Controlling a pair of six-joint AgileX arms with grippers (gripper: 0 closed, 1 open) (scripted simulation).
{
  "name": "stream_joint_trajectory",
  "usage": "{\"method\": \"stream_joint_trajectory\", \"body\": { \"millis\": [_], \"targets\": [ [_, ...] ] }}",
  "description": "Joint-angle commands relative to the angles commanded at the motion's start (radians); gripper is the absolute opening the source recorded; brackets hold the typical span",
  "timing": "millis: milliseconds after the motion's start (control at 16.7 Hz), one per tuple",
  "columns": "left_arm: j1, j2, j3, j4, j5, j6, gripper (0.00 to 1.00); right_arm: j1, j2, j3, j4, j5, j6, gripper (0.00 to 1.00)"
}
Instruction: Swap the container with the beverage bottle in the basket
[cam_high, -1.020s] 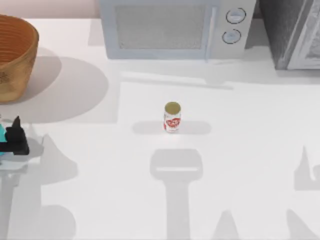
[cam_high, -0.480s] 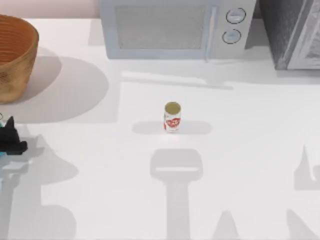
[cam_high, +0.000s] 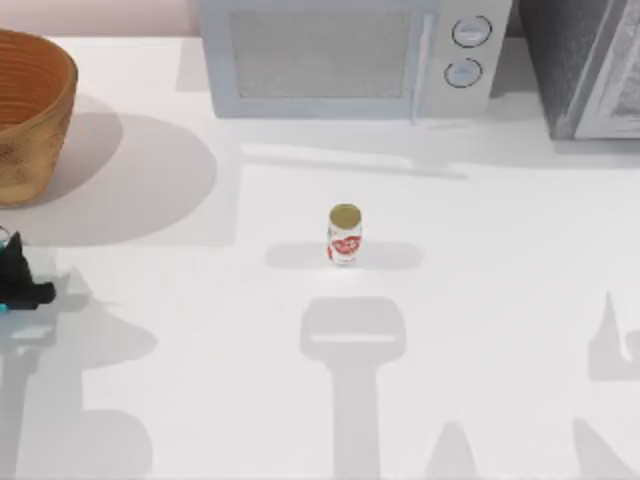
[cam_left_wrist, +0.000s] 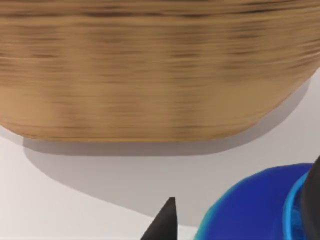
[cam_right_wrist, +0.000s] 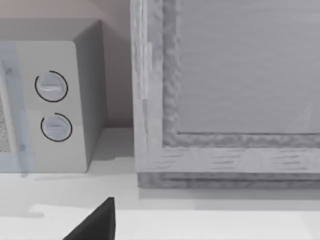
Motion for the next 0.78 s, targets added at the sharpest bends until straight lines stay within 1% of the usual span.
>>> {"method": "stream_joint_trajectory", "body": {
  "millis": [540,660,780],
  "targets": [
    [0.000,-0.001,-0.001,-0.001,0.000,0.002,0.00,0.000,0.000,0.000,0.000,0.000,0.000,1.00],
    [-0.032,-0.018,0.003,-0.031,0.018,0.005,0.00,0.000,0.000,0.000,0.000,0.000,0.000,1.00],
    [-0.104,-0.052,0.023,-0.099,0.045,0.007,0.00,0.000,0.000,0.000,0.000,0.000,0.000,1.00]
  ]
}}
